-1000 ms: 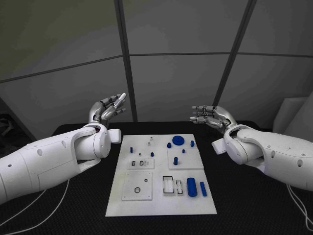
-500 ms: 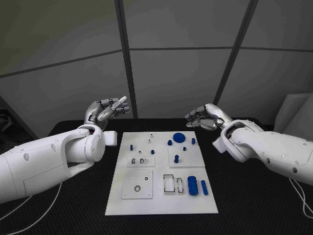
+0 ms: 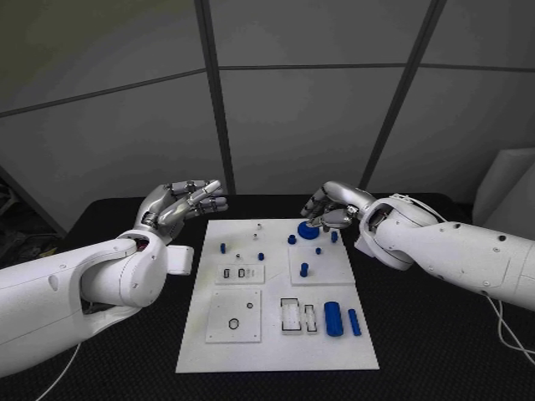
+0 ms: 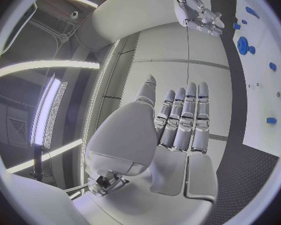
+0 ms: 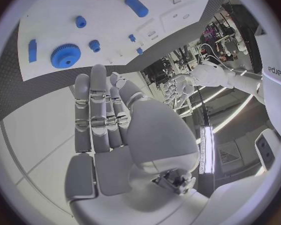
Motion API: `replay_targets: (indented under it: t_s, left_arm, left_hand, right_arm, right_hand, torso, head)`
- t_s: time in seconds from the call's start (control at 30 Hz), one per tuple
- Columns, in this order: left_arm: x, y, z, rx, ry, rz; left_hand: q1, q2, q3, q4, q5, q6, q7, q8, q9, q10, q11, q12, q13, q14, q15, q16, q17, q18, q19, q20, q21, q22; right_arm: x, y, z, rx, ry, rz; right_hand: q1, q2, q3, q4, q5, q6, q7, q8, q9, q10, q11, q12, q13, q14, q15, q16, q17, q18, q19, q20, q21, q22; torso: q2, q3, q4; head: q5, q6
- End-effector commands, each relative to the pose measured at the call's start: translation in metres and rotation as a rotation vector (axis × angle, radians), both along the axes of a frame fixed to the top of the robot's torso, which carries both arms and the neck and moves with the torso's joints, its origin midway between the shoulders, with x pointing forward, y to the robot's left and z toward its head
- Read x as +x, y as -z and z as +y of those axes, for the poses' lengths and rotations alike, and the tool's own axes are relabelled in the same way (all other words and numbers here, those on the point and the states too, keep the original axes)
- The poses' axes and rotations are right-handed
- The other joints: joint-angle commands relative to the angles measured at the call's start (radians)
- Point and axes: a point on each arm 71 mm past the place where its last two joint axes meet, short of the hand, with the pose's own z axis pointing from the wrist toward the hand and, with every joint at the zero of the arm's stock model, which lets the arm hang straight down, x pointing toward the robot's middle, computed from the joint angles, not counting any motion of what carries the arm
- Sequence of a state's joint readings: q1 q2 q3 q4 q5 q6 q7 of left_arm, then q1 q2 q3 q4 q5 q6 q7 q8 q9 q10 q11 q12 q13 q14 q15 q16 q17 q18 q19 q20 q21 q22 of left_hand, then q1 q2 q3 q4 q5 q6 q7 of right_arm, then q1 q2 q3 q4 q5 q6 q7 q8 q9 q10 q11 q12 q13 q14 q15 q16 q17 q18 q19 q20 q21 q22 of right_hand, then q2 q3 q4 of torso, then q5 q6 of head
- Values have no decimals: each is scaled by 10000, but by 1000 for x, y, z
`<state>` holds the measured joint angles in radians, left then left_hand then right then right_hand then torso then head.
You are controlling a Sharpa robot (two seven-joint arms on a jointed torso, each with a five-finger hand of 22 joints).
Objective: Assemble the parts on the task board
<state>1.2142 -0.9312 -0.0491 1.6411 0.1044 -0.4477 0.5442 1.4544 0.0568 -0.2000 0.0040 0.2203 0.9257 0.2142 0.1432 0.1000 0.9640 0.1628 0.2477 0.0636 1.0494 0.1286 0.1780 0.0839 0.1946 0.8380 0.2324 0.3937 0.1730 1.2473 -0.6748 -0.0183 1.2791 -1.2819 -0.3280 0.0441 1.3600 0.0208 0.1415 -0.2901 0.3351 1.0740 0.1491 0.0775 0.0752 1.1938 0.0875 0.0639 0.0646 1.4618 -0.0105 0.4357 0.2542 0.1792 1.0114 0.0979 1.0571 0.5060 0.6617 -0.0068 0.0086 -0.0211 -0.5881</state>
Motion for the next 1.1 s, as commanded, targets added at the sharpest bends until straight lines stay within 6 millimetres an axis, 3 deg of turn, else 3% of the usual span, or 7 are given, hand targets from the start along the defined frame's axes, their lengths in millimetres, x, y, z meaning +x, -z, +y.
replay_targets:
  t_s: [0.03, 0.07, 0.17, 0.33, 0.73, 1.1]
  left_arm:
    - [-8, -5, -7, -63, 552, -148]
    - [-10, -6, -7, -89, 604, -153]
    - [-14, -9, -9, -162, 739, -171]
    - [-18, -12, -11, -237, 871, -196]
    - [-19, -15, -13, -287, 975, -221]
    - [-18, -15, -12, -267, 931, -225]
  left_hand:
    - [66, 8, 10, -77, 59, 92, 3, -66, -13, 51, 40, -84, -15, 73, 5, -81, -13, -133, 71, 27, 45, -13]
    - [66, 8, 10, -77, 59, 92, 3, -66, -13, 51, 40, -84, -15, 73, 5, -81, -13, -133, 71, 27, 45, -13]
    - [66, 14, -10, -105, 60, 94, 7, -89, -21, 45, 46, -116, -15, 62, 12, -113, -23, -135, 75, 29, 50, -17]
    - [55, 22, -41, -137, 55, 93, 14, -121, -32, 39, 55, -157, -14, 44, 22, -157, -35, -139, 78, 34, 56, -22]
    - [33, 35, -86, -181, 33, 88, 27, -168, -49, 34, 69, -212, -13, 21, 35, -217, -52, -142, 87, 40, 68, -29]
    - [21, 41, -110, -202, 10, 88, 33, -189, -56, 33, 75, -237, -12, 18, 40, -241, -58, -144, 90, 44, 73, -32]
  right_arm:
    - [1, 1, 5, -1771, -49, -208]
    - [2, 1, 7, -1922, -65, -249]
    - [3, 0, 12, -2276, -84, -367]
    - [3, -3, 16, -2569, -53, -507]
    - [2, -5, 27, -2957, -72, -535]
    - [1, -6, 32, -3004, -66, -602]
  right_hand:
    - [-184, -229, 386, -25, 49, 30, 11, -124, -4, -105, -50, -24, 9, 430, 4, 798, 562, -287, 1096, -32, 1094, 1815]
    - [-235, -203, 573, -1, 63, 32, -3, -131, 0, -193, -39, -31, 2, 484, 21, 1197, 806, -415, 1564, -34, 1554, 2659]
    - [-521, -411, 1128, 6, 39, -81, 48, -144, 0, -487, 26, -36, 0, 369, 91, 3211, 2340, -776, 2692, 61, 2728, 4834]
    - [-768, -607, 1656, 38, 8, -182, 115, -130, 21, -740, 134, -31, 6, 346, 213, 5457, 4542, -1012, 3392, 182, 3507, 6353]
    - [-1019, -765, 1902, 84, -73, -309, 138, -141, 30, -804, 176, -39, 9, 266, 266, 6730, 5770, -1159, 3781, 260, 3926, 7230]
    - [-1122, -762, 1937, 132, -112, -342, 134, -140, 36, -760, 168, -27, 24, 249, 265, 7128, 6151, -1232, 3993, 276, 4108, 7659]
  torso:
    - [353, -36, 73]
    - [401, -45, 80]
    - [543, -71, 111]
    - [703, -103, 160]
    - [887, -126, 217]
    - [881, -122, 202]
  head:
    - [-73, 80]
    - [-79, 93]
    - [-86, 183]
    - [-191, 212]
    - [-180, 197]
    - [-140, 183]
